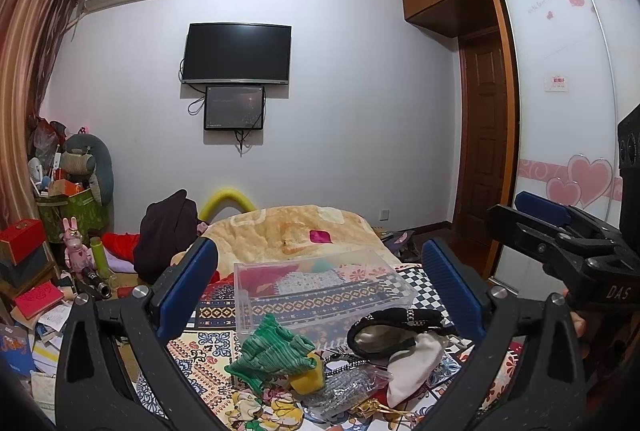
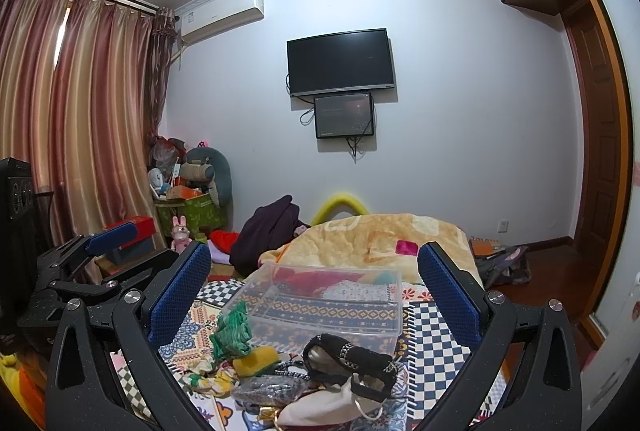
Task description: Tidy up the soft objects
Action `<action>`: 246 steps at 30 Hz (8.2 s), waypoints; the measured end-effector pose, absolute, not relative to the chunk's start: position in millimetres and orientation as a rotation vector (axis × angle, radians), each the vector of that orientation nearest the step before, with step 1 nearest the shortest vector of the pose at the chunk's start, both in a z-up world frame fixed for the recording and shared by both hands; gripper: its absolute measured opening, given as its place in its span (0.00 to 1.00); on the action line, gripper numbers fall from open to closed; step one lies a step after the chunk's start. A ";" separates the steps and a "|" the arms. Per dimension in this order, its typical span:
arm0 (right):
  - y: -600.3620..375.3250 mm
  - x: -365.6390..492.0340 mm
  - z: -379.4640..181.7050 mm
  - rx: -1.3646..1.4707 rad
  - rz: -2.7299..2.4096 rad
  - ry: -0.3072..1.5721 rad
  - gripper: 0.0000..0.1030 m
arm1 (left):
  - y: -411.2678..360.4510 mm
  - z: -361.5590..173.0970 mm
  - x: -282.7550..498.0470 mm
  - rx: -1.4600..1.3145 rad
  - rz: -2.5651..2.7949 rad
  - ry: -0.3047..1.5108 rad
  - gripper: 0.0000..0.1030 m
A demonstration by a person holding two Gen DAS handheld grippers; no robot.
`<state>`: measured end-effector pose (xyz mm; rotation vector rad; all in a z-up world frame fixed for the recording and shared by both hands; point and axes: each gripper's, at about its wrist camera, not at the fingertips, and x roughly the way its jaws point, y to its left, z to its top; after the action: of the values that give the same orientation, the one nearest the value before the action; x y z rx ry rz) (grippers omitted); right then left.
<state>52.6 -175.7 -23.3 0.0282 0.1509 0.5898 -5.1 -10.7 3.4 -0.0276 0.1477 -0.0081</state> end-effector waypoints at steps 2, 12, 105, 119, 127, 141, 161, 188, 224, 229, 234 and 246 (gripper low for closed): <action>-176.0 52.6 -23.6 0.028 0.591 0.151 1.00 | -10.8 3.0 -4.9 -0.027 -0.009 0.147 1.00; -175.6 52.7 -23.9 0.026 0.591 0.150 1.00 | -10.2 3.2 -5.7 -0.031 -0.007 0.147 1.00; -149.8 186.1 -82.9 -0.075 0.559 0.414 0.19 | 24.3 -69.6 133.2 -0.050 -0.081 0.454 0.15; -123.7 219.5 -110.2 -0.208 0.620 0.603 0.19 | 12.6 -112.2 181.9 0.000 -0.095 0.636 0.15; -122.3 222.3 -110.9 -0.246 0.627 0.653 0.34 | 17.9 -121.6 185.6 -0.031 -0.101 0.687 0.27; -148.7 186.0 -75.9 -0.202 0.596 0.501 0.81 | 26.3 -87.4 141.2 -0.059 -0.071 0.547 0.62; -168.4 128.0 -123.0 -0.111 0.561 0.529 0.87 | 22.4 -135.3 86.1 -0.045 -0.079 0.592 0.68; -177.2 112.5 -142.0 -0.119 0.578 0.554 0.12 | 28.2 -165.0 83.3 -0.124 -0.100 0.663 0.33; -102.4 191.1 -101.5 -0.220 0.584 0.447 0.12 | 56.7 -107.5 145.0 -0.107 -0.011 0.587 0.33; -95.5 207.7 -112.7 -0.224 0.592 0.520 0.12 | 53.9 -110.5 158.6 -0.098 -0.015 0.615 0.33; -96.2 214.6 -119.3 -0.229 0.596 0.576 0.13 | 50.3 -114.9 167.3 -0.090 -0.010 0.634 0.33; -99.9 198.7 -116.7 -0.266 0.605 0.571 0.49 | 38.6 -114.6 159.9 -0.044 -0.005 0.629 0.49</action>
<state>198.7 -99.9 -116.7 -0.2661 0.5712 0.6045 159.9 38.6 -114.6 -0.0437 0.6289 -0.0049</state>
